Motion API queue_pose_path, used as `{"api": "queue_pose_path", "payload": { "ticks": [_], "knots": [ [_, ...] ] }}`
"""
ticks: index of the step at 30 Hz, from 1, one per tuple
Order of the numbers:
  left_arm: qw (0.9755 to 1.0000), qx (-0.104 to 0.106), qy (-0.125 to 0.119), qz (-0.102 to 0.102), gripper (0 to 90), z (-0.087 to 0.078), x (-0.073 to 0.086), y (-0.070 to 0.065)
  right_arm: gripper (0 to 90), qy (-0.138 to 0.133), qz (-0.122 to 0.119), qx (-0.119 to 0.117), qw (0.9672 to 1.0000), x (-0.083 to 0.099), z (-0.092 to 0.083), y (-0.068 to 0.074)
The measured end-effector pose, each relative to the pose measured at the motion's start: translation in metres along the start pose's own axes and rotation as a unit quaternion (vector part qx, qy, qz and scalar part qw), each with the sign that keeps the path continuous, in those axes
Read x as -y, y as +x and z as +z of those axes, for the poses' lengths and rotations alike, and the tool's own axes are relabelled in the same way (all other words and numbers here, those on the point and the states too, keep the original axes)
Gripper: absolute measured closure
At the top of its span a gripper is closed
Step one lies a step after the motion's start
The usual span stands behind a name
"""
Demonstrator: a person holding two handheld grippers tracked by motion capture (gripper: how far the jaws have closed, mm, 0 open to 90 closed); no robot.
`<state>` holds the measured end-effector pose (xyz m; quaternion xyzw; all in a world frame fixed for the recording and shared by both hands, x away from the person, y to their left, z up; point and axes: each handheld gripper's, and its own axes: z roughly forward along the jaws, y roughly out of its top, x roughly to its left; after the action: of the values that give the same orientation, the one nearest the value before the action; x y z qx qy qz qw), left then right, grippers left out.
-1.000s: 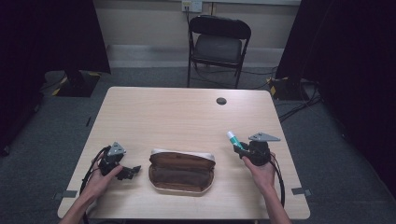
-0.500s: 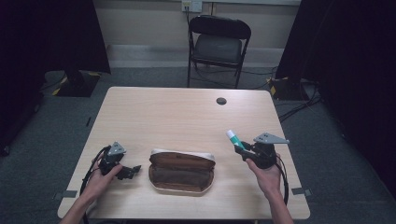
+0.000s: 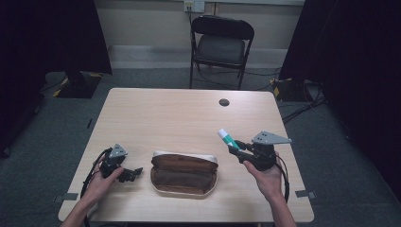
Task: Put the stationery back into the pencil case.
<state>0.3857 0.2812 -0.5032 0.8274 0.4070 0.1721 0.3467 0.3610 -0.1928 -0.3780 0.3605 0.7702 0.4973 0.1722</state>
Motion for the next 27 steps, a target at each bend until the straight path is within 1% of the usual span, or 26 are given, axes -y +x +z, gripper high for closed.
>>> {"api": "queue_pose_path", "payload": {
  "ticks": [5, 7, 8, 9, 13, 20, 27],
  "knots": [
    [1.0000, 0.001, 0.000, -0.004, 0.1, 0.000, 0.001, -0.001, 66.0, -0.008, -0.021, -0.026, 0.9994, -0.012, 0.000, 0.018],
    [1.0000, 0.003, 0.000, -0.003, 0.1, -0.001, 0.001, -0.001, 66.0, -0.012, -0.031, -0.030, 0.9990, -0.017, -0.001, 0.026],
    [1.0000, 0.002, 0.002, 0.002, 0.1, -0.001, 0.001, 0.000, 66.0, -0.014, -0.034, -0.028, 0.9989, -0.019, -0.001, 0.030],
    [1.0000, 0.002, 0.002, 0.003, 0.1, -0.002, 0.001, 0.000, 66.1, -0.017, -0.034, -0.029, 0.9988, -0.021, 0.000, 0.034],
    [1.0000, 0.001, 0.002, 0.002, 0.1, -0.002, 0.001, 0.000, 66.0, -0.016, -0.040, -0.048, 0.9979, -0.025, 0.002, 0.047],
    [1.0000, 0.002, 0.002, 0.002, 0.1, -0.002, 0.001, 0.000, 66.0, -0.009, -0.059, -0.080, 0.9950, -0.026, 0.009, 0.068],
    [1.0000, 0.003, 0.001, 0.000, 0.0, -0.002, 0.001, 0.000, 66.0, 0.011, -0.077, -0.108, 0.9911, -0.022, 0.023, 0.086]
  ]
}}
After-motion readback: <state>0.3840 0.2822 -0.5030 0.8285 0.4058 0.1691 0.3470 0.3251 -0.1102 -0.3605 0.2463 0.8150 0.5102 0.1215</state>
